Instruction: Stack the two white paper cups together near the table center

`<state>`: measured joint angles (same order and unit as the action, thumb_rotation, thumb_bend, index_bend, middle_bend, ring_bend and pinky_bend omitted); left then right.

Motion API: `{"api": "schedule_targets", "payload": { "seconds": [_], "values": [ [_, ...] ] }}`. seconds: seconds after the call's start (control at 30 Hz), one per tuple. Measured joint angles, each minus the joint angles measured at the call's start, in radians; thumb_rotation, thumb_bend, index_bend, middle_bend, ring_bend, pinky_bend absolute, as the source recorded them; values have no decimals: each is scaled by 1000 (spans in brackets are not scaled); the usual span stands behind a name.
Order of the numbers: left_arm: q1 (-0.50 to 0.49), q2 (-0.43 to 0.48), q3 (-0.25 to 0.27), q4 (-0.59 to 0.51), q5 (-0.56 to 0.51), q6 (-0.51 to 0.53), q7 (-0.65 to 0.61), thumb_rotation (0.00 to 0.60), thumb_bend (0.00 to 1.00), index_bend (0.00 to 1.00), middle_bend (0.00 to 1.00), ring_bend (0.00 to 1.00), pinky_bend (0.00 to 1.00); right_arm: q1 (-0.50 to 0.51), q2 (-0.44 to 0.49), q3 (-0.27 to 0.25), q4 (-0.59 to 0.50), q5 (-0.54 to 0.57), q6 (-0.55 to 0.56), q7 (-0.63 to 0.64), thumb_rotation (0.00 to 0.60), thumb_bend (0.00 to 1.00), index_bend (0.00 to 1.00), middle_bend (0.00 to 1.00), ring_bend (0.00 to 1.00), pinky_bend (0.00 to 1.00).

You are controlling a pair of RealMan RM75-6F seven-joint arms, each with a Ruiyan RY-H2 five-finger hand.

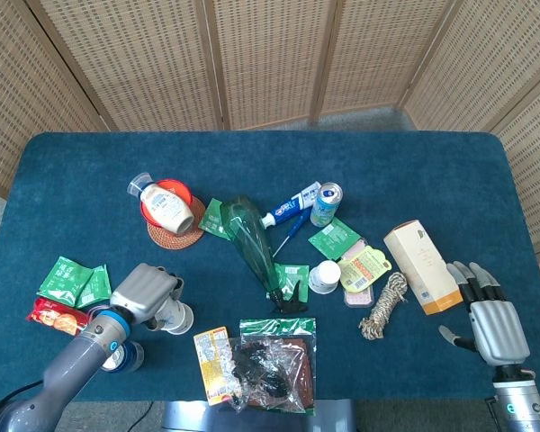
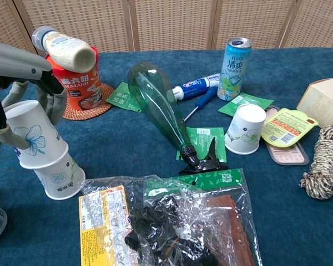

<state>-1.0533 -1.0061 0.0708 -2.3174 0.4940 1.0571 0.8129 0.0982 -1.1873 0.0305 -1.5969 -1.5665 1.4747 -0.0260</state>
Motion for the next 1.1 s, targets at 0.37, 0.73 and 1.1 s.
{"api": "schedule_targets", "payload": {
  "seconds": [0.37,0.73,1.1],
  "values": [
    [-11,-66,24,5,6,63,54,600,250,410,392,308,507,0,3,0,-1,1,-1,7,600,25,0,0,0,154],
    [-24,-110,51,11,-37,90,98,600,248,207,0,0,312,-1,5,0,-1,3,-2,8,600,26,0,0,0,155],
    [-31,-119,81,21,-49,78,112,600,250,192,0,0,294,-1,7,1,-1,4,-1,12,600,25,0,0,0,155]
  ]
}}
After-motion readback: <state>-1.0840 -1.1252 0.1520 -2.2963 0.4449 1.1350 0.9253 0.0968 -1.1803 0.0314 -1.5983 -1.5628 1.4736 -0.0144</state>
